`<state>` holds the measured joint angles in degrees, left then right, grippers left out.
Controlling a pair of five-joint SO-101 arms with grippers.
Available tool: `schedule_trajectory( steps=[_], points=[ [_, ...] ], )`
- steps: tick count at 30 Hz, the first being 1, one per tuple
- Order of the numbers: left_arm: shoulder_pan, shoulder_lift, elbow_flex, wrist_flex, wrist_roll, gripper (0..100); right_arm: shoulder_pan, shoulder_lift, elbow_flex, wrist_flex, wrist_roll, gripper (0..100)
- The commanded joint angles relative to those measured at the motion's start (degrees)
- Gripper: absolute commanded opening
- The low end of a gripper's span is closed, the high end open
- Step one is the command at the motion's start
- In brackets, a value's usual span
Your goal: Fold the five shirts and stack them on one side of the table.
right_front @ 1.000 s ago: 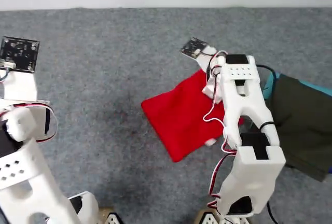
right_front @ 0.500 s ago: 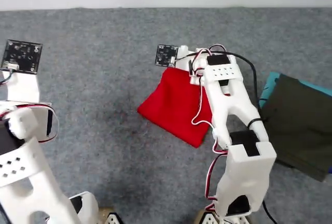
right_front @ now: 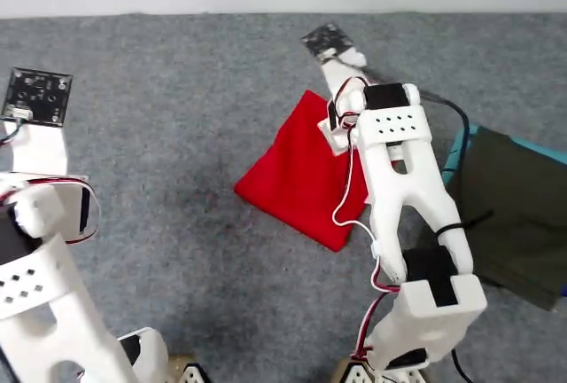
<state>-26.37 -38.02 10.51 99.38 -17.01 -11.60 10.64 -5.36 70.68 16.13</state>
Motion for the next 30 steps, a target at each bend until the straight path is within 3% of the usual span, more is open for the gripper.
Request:
schedule_trajectory(
  steps=[1, 6, 11, 13, 19, 30],
  points=[
    [-0.26, -1.23, -0.22, 1.05, -0.53, 1, -1.63, -4.26, -3.60, 5.58, -14.15, 29.8],
    [-0.18, -0.88, -0.22, 1.05, -0.53, 1, -4.79, -3.30, -3.16, 8.75, -34.29, 29.9],
    [-0.09, -0.88, -0.22, 1.05, -0.53, 1, -7.60, 2.07, -3.43, 6.64, -43.78, 30.0],
    [-0.18, -0.88, -0.04, 1.05, -0.53, 1, -7.60, 4.88, -3.52, 4.35, -46.15, 32.2],
    [-0.26, -0.88, -0.04, 1.05, -0.53, 1, -7.69, 9.19, -3.60, 1.10, -50.02, 50.9],
    [-0.26, -0.88, -0.04, 1.05, -0.53, 1, -6.81, 20.00, -3.60, -7.96, -53.45, 40.4]
  ],
)
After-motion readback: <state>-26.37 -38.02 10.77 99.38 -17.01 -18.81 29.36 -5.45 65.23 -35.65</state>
